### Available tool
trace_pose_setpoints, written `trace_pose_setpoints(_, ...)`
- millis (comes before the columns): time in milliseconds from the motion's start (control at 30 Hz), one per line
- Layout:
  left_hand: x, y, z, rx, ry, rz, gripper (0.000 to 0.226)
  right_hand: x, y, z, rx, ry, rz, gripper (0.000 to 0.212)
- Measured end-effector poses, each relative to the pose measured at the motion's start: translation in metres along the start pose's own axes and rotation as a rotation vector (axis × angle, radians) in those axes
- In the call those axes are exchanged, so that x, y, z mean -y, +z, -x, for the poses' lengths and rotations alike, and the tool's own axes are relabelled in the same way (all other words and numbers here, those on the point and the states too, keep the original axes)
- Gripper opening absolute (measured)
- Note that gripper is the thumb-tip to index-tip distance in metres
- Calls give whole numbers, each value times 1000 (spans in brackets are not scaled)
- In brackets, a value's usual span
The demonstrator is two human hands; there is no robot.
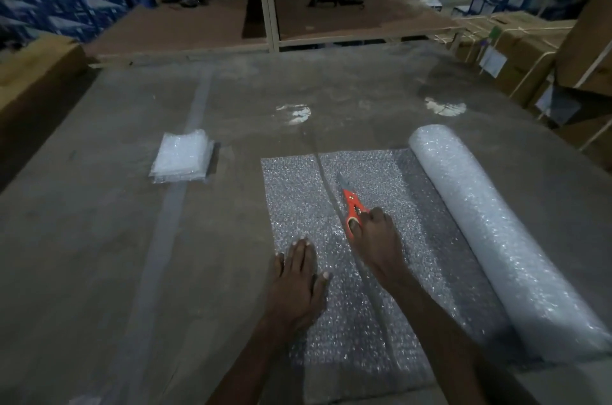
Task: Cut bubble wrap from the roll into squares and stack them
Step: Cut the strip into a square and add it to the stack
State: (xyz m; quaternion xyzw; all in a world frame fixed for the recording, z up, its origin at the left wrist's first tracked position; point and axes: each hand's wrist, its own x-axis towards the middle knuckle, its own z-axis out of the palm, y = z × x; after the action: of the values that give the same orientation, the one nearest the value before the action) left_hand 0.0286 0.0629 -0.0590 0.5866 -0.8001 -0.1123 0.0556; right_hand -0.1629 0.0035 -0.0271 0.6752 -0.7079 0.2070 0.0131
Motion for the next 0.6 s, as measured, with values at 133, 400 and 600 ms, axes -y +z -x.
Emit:
trace_pose_setpoints(133, 14, -3, 3, 20, 14, -30, 78, 6, 11, 21, -40, -151, -9, 16)
trace_pose_setpoints(400, 51, -10, 10, 51, 44, -81, 81, 63, 22, 69, 71, -390, -72, 30)
trace_pose_setpoints(600, 88, -20, 38, 70, 39, -91, 82, 97, 46, 86, 279, -291, -48, 55)
